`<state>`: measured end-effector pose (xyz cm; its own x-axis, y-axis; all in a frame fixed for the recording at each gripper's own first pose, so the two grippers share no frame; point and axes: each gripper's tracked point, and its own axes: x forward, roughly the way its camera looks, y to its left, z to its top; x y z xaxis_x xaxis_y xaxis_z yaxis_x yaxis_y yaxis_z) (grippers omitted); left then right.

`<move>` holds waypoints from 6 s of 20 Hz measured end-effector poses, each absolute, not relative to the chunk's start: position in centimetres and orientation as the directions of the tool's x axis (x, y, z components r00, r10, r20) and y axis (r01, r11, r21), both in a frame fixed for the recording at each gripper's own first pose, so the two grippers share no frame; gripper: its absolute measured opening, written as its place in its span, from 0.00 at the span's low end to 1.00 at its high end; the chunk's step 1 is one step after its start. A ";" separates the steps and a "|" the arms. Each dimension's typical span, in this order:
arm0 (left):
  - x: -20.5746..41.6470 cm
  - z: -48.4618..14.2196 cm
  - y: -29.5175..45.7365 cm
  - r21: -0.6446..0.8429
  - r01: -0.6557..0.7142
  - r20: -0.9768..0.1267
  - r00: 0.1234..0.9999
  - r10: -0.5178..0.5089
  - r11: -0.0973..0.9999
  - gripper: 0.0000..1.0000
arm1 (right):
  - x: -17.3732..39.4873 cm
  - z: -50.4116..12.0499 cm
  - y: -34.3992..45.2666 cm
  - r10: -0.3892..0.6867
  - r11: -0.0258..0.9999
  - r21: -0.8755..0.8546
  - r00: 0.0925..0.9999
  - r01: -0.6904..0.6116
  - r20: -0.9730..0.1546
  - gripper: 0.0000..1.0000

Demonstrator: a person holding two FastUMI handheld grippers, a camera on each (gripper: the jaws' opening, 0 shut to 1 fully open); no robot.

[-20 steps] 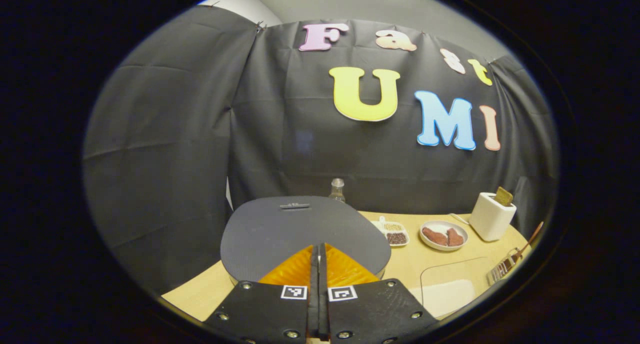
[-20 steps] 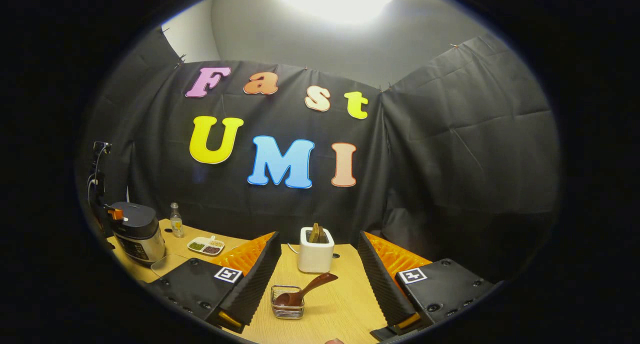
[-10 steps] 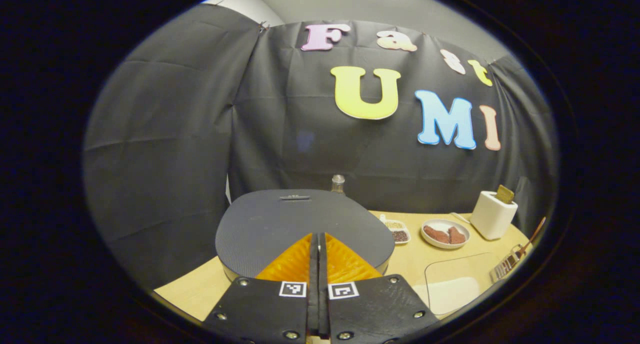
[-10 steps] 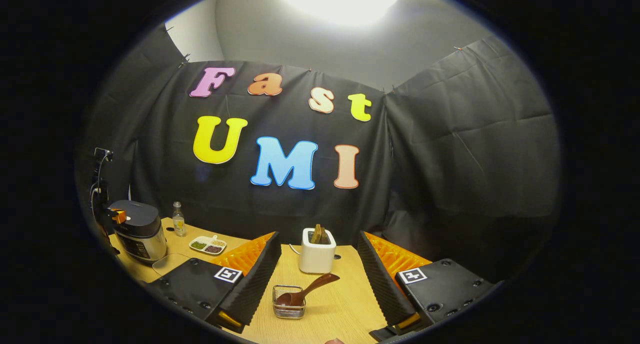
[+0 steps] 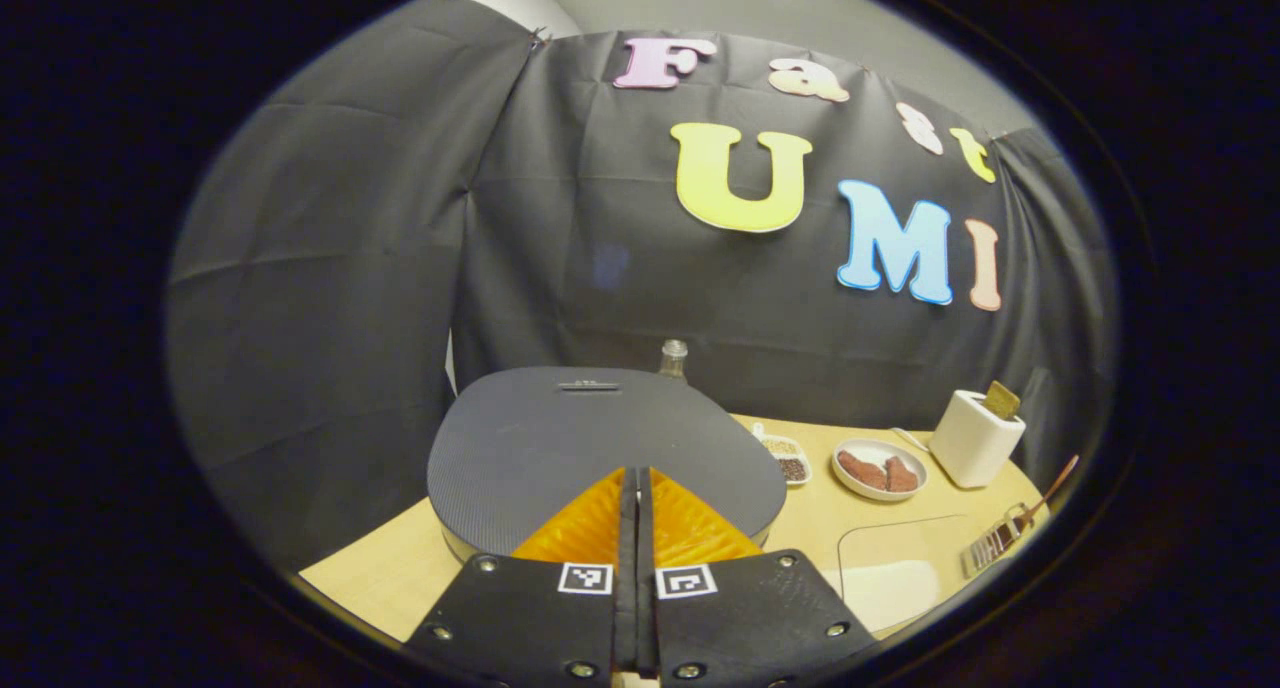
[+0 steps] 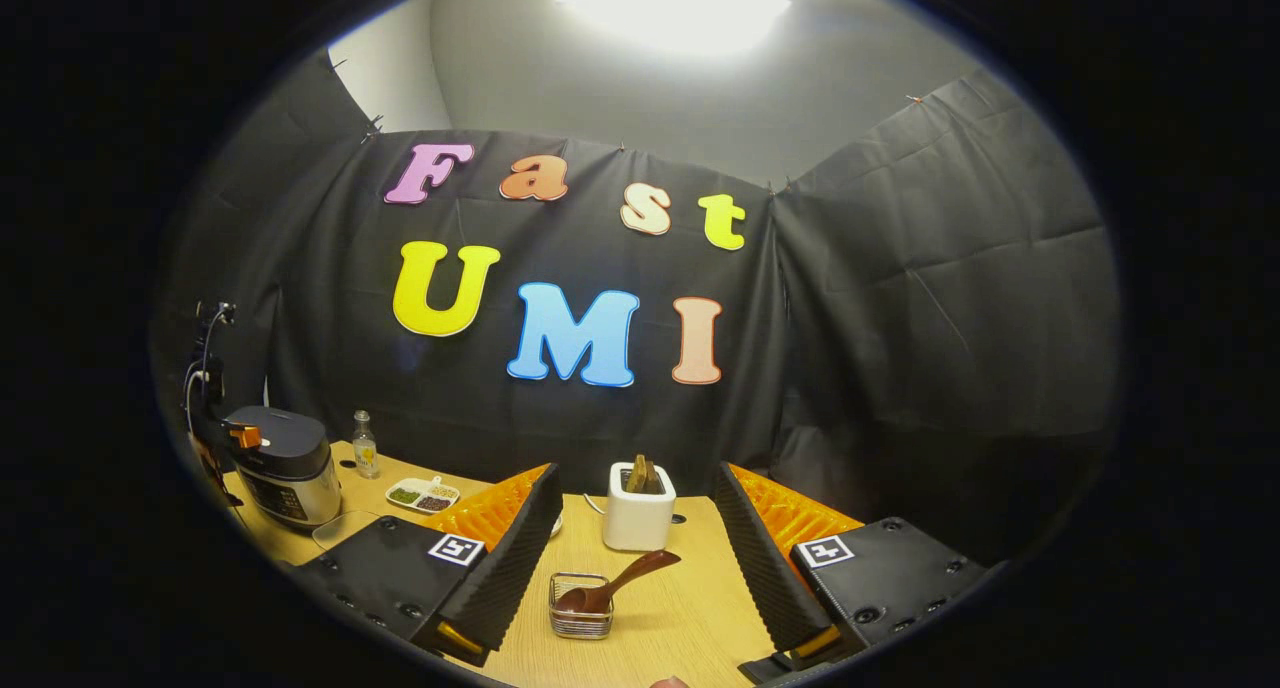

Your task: Close the left gripper, press the button to open the rice cooker; take a wooden spoon from the chopstick holder with the right hand, scoop a spoonful of rice and pour it into the rice cooker, then put the wooden spoon back into the chopstick holder.

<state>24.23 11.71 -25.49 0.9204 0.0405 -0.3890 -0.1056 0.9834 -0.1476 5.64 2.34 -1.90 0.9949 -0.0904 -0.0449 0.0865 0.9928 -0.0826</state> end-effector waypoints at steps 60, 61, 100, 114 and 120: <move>1.0 1.1 11.9 0.025 -0.244 0.010 0.970 0.243 0.970 0.84 | 16.4 -22.1 -0.4 0.080 0.947 0.308 0.867 0.088 -0.492 0.98; 0.9 1.0 12.1 0.024 -0.247 0.007 0.969 0.247 0.969 0.84 | 16.2 -22.8 -0.1 0.089 0.940 0.326 0.856 0.096 -0.509 0.98; 4.7 -2.3 16.9 -0.036 -0.215 -0.028 0.977 0.214 0.976 0.85 | 18.2 -14.4 11.5 0.231 0.921 0.383 0.888 -0.068 -0.398 0.09; 6.7 -4.4 21.3 -0.039 -0.204 -0.054 0.978 0.202 0.978 0.87 | 16.9 -17.9 22.9 0.315 0.940 0.267 0.844 -0.213 -0.435 0.08; 7.3 -5.8 22.3 -0.037 -0.206 -0.071 0.977 0.203 0.978 0.85 | 16.8 -20.9 24.9 0.262 0.959 0.021 0.850 -0.284 -0.458 0.09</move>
<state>7.27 22.26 -5.76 0.9766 0.2031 -0.0712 -0.2061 0.9778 -0.0374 16.77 24.93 -20.92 0.8496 0.2616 -0.4579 -0.2837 0.9587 0.0214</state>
